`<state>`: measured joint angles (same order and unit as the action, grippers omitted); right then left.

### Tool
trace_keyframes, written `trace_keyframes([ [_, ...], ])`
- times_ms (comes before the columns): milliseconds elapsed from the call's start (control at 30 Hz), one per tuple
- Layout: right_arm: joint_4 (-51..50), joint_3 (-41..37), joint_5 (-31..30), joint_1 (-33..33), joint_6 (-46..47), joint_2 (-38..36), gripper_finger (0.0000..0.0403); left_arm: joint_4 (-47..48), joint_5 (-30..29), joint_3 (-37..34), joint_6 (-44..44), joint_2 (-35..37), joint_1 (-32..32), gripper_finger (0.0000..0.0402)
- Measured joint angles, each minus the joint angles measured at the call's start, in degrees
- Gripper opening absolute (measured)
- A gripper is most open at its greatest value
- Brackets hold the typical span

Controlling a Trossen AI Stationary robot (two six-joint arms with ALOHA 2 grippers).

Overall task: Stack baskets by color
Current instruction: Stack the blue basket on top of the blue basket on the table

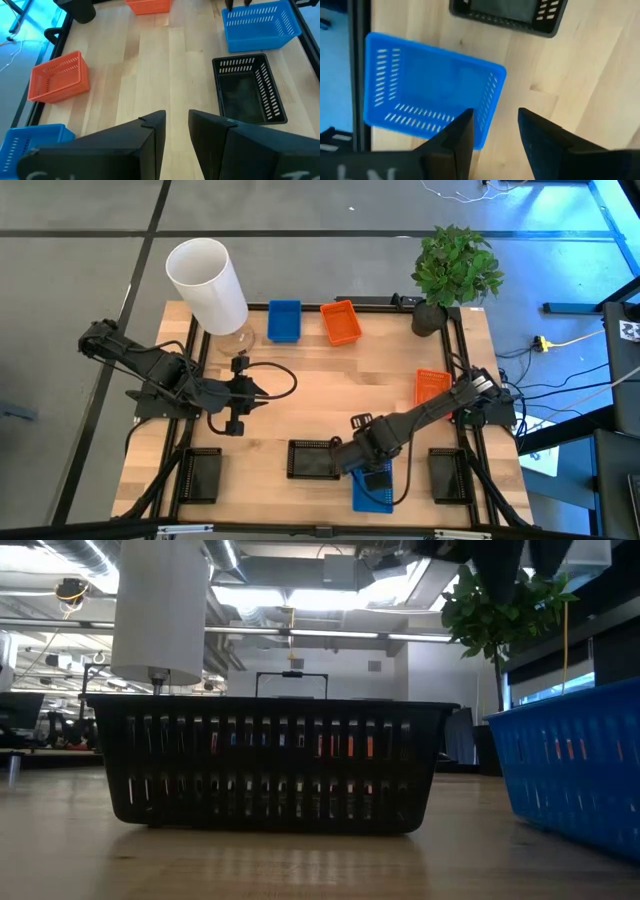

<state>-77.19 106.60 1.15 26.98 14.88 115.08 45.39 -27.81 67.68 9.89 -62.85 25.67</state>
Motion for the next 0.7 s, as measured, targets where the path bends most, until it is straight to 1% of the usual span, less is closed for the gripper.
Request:
trace_keyframes([
  [133, 2.1, -4.0, 1.7, -0.4, 0.3, 0.0, 0.0154, 0.0, 0.0, 0.0, 0.0, 0.0, 0.0, 0.0076],
  [333, 3.7, -8.3, 1.6, -0.5, -0.2, 0.1, 0.0154, 0.0, 0.0, 0.0, 0.0, 0.0, 0.0, 0.0076],
  [433, 6.3, -10.2, 1.4, -0.7, -0.2, 0.0, 0.0154, 0.0, 0.0, 0.0, 0.0, 0.0, 0.0, 0.0076],
  [700, 10.2, -13.7, 1.5, -0.6, -0.3, 0.0, 0.0154, 0.0, 0.0, 0.0, -0.1, 0.0, 0.0, 0.0076],
])
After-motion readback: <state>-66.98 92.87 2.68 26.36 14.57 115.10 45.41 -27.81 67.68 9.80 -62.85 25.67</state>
